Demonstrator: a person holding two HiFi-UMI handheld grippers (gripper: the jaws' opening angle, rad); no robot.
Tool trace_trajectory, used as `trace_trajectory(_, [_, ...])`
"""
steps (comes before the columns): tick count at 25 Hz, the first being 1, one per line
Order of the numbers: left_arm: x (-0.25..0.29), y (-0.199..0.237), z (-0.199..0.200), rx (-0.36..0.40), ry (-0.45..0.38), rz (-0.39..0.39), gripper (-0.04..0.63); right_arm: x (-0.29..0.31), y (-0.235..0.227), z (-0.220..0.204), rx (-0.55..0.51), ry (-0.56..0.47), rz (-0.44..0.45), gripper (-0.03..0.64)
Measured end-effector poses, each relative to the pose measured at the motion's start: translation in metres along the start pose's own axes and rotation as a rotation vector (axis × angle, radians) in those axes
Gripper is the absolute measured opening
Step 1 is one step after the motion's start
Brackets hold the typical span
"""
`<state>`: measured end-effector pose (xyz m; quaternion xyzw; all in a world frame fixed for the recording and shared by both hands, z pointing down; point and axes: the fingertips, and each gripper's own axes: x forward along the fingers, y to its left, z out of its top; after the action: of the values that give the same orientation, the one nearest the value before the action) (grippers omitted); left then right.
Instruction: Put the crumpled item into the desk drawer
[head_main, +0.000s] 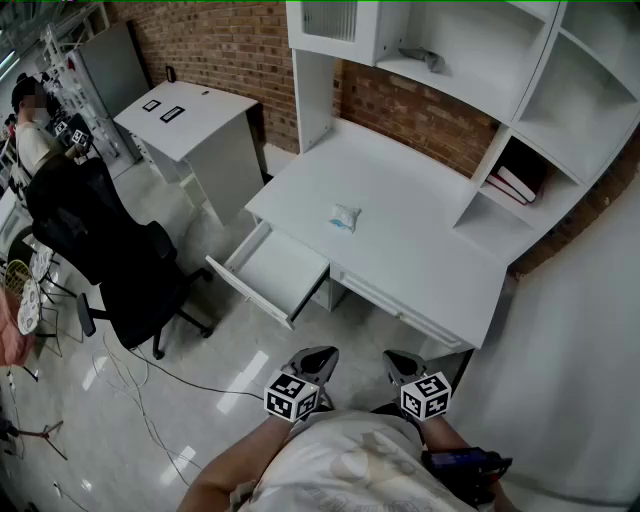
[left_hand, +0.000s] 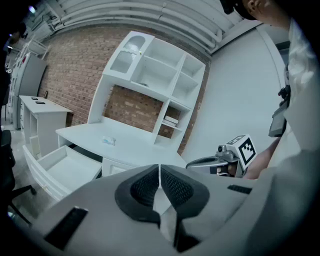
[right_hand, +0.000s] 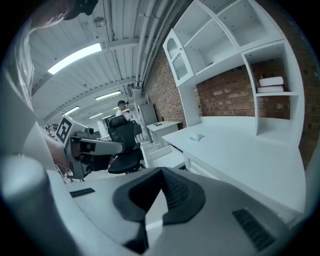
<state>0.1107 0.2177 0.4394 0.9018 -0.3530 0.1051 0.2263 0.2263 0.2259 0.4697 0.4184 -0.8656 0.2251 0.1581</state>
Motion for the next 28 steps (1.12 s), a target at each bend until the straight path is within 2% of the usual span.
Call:
trace_trajectory(10, [0.015, -0.016, -0.015, -0.037, 0.022, 0.013, 0.029, -0.013, -0.020, -0.007, 0.014, 0.004, -0.001, 0.021])
trace_trajectory(17, [0.021, -0.020, -0.014, -0.002, 0.032, -0.015, 0.029, -0.012, -0.029, -0.010, 0.017, -0.008, -0.030, 0.021])
trace_trajectory(24, [0.012, -0.011, -0.018, 0.004, 0.039, -0.019, 0.029, -0.004, -0.015, -0.011, 0.040, -0.025, -0.029, 0.022])
trace_trajectory(28, [0.009, -0.005, -0.021, 0.009, 0.048, -0.029, 0.029, 0.000, -0.017, -0.012, 0.053, -0.030, -0.059, 0.022])
